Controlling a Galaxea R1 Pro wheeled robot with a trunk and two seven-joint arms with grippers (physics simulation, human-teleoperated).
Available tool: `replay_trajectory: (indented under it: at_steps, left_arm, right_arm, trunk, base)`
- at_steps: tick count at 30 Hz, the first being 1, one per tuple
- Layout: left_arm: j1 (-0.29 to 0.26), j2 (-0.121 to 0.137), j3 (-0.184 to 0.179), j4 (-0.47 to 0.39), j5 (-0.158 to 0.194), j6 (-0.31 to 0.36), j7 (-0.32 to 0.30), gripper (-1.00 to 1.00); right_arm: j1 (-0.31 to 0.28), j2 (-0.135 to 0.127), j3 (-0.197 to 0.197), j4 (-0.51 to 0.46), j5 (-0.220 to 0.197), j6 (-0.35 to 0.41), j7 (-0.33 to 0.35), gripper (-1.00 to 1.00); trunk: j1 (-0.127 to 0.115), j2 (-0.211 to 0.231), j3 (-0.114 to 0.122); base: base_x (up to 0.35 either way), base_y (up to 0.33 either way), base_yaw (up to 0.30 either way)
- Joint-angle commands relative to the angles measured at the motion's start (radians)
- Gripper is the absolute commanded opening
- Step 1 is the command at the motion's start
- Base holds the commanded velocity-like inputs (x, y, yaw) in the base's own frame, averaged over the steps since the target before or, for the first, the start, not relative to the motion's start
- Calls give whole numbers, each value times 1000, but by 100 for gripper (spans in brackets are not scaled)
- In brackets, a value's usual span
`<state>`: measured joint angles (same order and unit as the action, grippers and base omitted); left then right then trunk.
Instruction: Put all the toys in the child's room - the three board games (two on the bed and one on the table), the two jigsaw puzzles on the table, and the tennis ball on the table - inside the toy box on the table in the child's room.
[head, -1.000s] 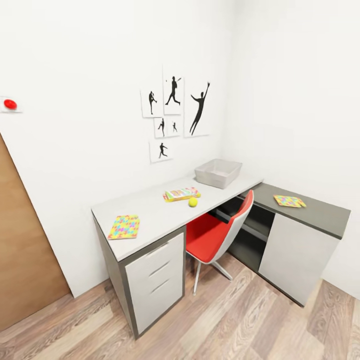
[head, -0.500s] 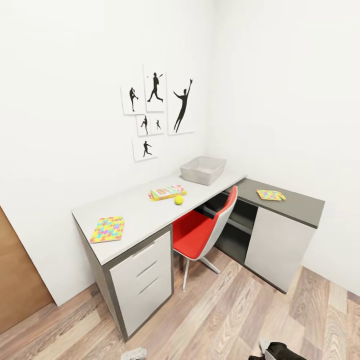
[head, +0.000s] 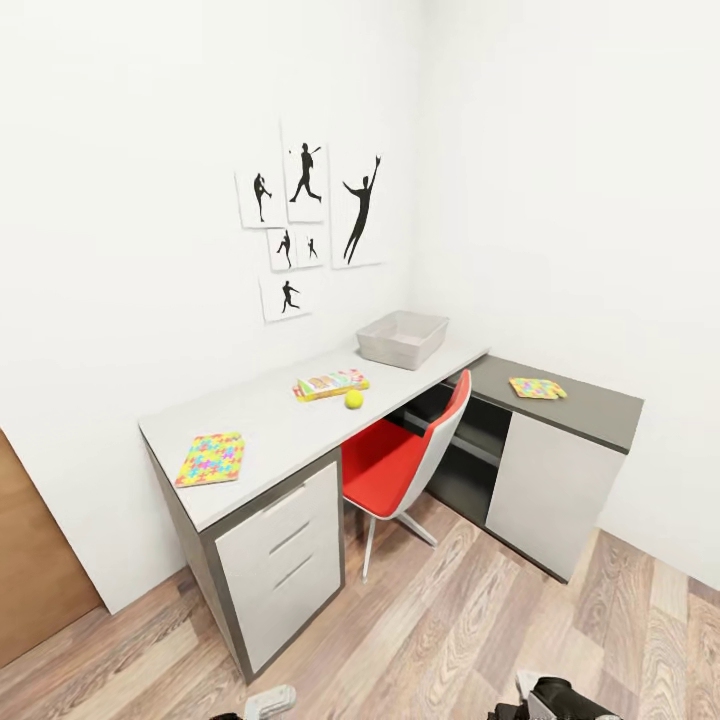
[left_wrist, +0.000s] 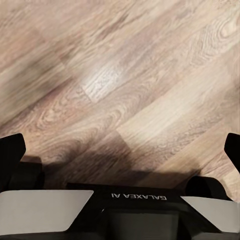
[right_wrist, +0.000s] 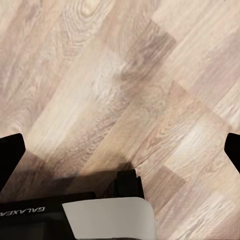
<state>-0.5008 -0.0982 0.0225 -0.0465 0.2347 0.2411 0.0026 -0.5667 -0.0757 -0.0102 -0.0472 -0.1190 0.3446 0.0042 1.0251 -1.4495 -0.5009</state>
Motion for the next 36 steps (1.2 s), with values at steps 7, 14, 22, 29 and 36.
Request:
replay_trajectory:
  at_steps: [7, 14, 22, 29, 36]
  left_arm:
    - [-3, -6, 3, -58, 8, 18, -3, 100]
    - [-45, -25, 13, -150, 11, 113, -4, 100]
    - [-105, -52, 29, -208, 87, 160, -3, 100]
    - [-122, -72, 13, -222, 142, 172, -1, 100]
    - [-119, -76, 9, -223, 159, 174, -18, 100]
  right_arm:
    - [-8, 2, 1, -75, -9, 14, -2, 100]
    - [-37, 7, 1, -212, -10, 138, -3, 100]
    - [-72, 9, 1, -343, -10, 280, -2, 100]
    - [-92, 13, 5, -427, -9, 345, 0, 100]
    - [-95, 14, 9, -440, -8, 355, 1, 100]
  trunk:
    - [0, -1, -1]
    - [0, -1, -1]
    - [0, -1, -1]
    - [0, -1, -1]
    - [0, -1, -1]
  base:
    - [0, 0, -5]
    - [0, 0, -25]
    - [0, 0, -184]
    - [0, 0, -261]
    - [0, 0, -281]
